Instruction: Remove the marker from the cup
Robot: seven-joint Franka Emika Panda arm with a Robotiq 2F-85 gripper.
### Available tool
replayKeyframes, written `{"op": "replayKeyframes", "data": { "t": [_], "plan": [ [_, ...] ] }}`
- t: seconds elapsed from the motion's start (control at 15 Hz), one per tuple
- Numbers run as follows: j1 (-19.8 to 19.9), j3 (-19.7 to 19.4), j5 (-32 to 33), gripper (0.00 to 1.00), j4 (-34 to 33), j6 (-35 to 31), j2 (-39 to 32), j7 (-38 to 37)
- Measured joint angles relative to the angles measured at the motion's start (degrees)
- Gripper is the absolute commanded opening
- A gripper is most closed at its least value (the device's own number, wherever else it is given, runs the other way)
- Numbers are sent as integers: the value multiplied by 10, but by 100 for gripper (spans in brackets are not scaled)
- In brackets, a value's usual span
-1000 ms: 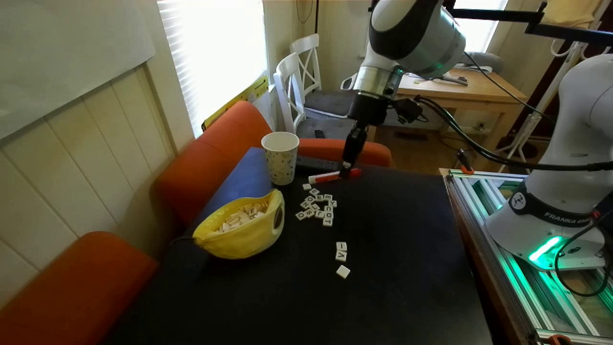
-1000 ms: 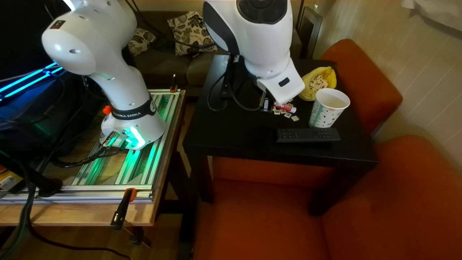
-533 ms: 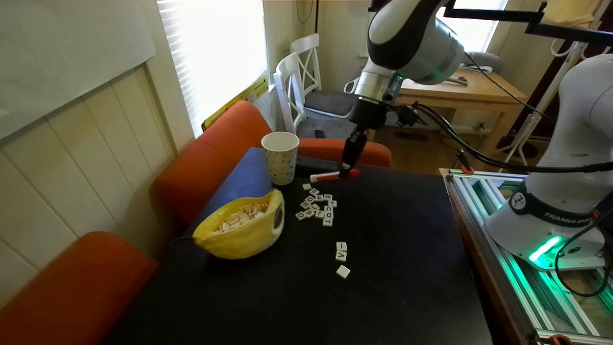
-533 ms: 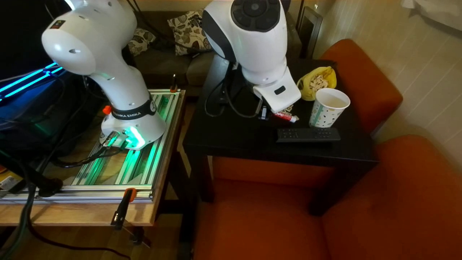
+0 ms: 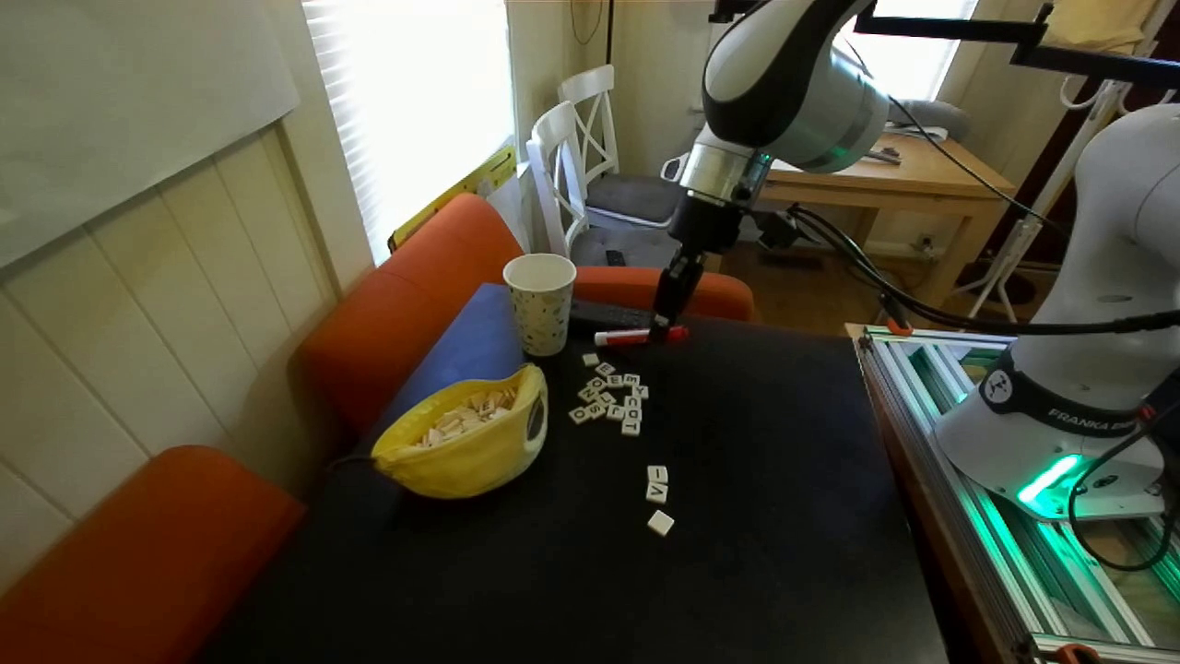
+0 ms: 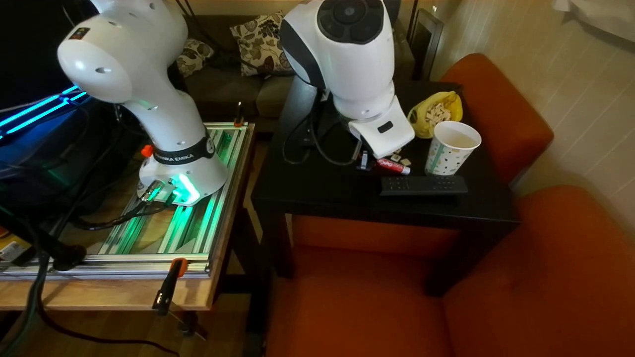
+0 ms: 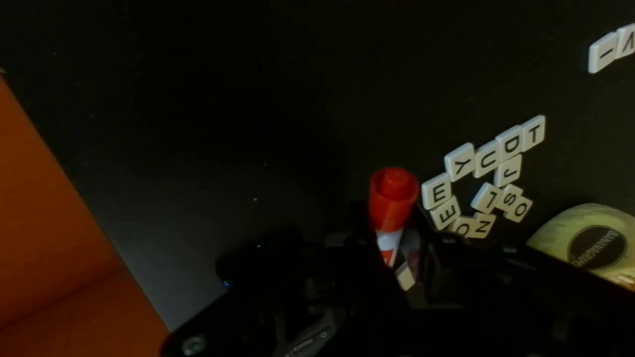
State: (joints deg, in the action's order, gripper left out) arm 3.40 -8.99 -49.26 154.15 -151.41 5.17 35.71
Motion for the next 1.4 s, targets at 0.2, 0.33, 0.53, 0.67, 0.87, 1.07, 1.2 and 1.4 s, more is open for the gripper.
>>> {"op": "replayKeyframes", "data": {
  "t": [0.2, 0.33, 0.53, 0.67, 0.87, 1.07, 1.2, 1.4],
  "plan": [
    [-1, 0, 0, 66, 0, 4, 0, 0],
    [-3, 0, 1, 80, 0, 9, 0, 0],
    [-6, 1, 3, 99, 0, 20, 5, 0],
    [-6, 1, 7, 100, 0, 36, 14, 0],
    [-5, 2, 16, 100, 0, 50, 30, -19],
    [8, 2, 77, 100, 2, 73, 50, -143],
    [35, 12, 121, 100, 5, 106, 78, -225],
    [62, 17, 180, 100, 10, 152, 157, -334]
  ]
}}
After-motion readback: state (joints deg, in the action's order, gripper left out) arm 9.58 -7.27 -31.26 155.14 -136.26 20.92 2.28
